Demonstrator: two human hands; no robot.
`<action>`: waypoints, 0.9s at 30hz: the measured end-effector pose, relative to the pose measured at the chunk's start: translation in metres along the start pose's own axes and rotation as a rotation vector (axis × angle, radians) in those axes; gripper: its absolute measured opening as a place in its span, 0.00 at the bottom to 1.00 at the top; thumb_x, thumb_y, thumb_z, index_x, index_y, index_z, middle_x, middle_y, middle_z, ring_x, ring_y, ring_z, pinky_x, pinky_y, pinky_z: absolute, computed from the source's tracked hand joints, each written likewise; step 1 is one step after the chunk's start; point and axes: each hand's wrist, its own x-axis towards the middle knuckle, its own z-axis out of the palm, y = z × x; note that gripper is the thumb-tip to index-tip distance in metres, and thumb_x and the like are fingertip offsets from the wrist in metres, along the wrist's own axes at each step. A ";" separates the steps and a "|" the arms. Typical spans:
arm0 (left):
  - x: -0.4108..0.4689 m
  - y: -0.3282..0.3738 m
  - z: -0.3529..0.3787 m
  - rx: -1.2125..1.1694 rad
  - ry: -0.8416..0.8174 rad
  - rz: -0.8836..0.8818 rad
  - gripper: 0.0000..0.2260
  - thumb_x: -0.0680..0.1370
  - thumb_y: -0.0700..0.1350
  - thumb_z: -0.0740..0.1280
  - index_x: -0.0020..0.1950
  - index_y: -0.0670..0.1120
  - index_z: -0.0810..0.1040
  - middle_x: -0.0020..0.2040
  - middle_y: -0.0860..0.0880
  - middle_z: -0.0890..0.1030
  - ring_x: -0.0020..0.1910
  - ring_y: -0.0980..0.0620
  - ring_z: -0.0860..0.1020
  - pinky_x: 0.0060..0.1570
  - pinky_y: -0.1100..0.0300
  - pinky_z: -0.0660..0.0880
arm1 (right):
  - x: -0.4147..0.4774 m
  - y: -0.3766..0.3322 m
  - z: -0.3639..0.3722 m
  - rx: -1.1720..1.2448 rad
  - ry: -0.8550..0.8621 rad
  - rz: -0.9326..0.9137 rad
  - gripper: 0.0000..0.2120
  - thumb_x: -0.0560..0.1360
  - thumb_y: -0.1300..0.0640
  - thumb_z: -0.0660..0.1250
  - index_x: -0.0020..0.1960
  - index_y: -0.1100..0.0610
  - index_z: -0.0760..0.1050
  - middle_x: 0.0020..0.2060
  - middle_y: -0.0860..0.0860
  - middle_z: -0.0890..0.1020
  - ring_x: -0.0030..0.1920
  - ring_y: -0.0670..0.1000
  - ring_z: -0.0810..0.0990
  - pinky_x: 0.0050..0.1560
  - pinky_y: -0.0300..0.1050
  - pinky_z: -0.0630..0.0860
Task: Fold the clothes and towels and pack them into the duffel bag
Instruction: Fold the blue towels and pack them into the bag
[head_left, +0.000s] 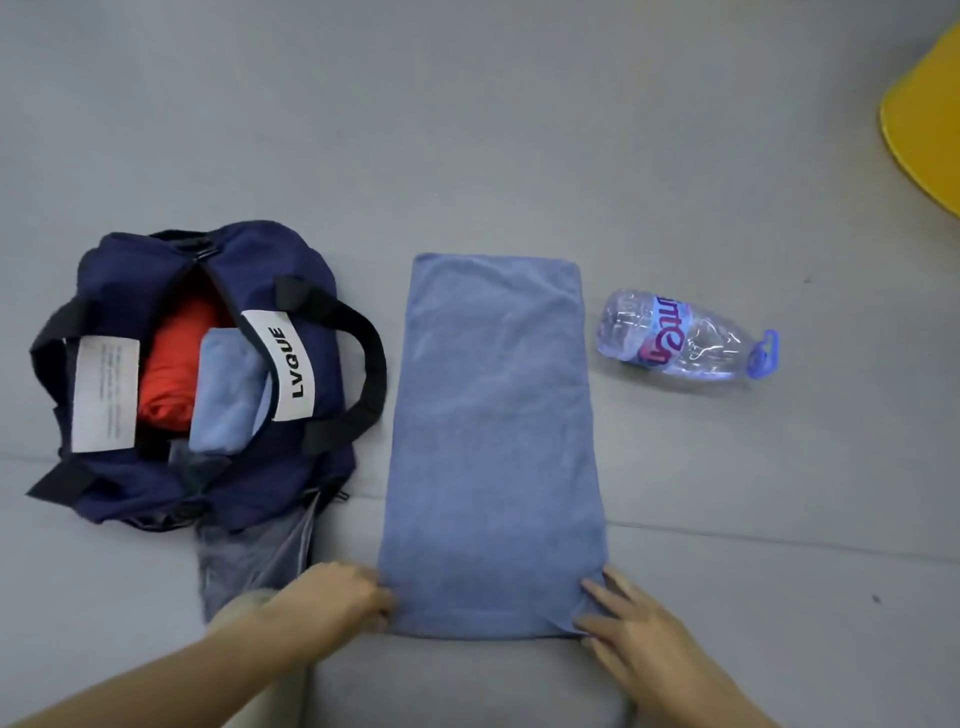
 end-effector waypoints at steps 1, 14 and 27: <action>0.004 0.001 -0.001 -0.025 -0.081 -0.010 0.10 0.74 0.58 0.62 0.51 0.54 0.72 0.48 0.54 0.80 0.47 0.53 0.80 0.39 0.58 0.73 | -0.003 -0.003 0.000 -0.034 -0.031 0.001 0.14 0.76 0.39 0.60 0.48 0.40 0.83 0.60 0.46 0.83 0.60 0.54 0.83 0.51 0.43 0.82; 0.155 -0.081 -0.180 -0.175 0.290 -0.227 0.25 0.83 0.57 0.61 0.79 0.57 0.62 0.68 0.51 0.76 0.63 0.48 0.77 0.61 0.53 0.72 | 0.155 0.000 -0.210 -0.095 0.256 0.034 0.20 0.83 0.44 0.57 0.71 0.48 0.73 0.70 0.47 0.74 0.70 0.53 0.73 0.67 0.50 0.71; 0.259 -0.177 -0.217 -0.073 0.384 -0.370 0.25 0.85 0.45 0.57 0.82 0.51 0.56 0.81 0.44 0.58 0.77 0.42 0.62 0.71 0.56 0.61 | 0.331 0.083 -0.252 -0.087 0.063 0.287 0.25 0.86 0.55 0.49 0.81 0.51 0.50 0.81 0.55 0.52 0.79 0.60 0.57 0.75 0.54 0.60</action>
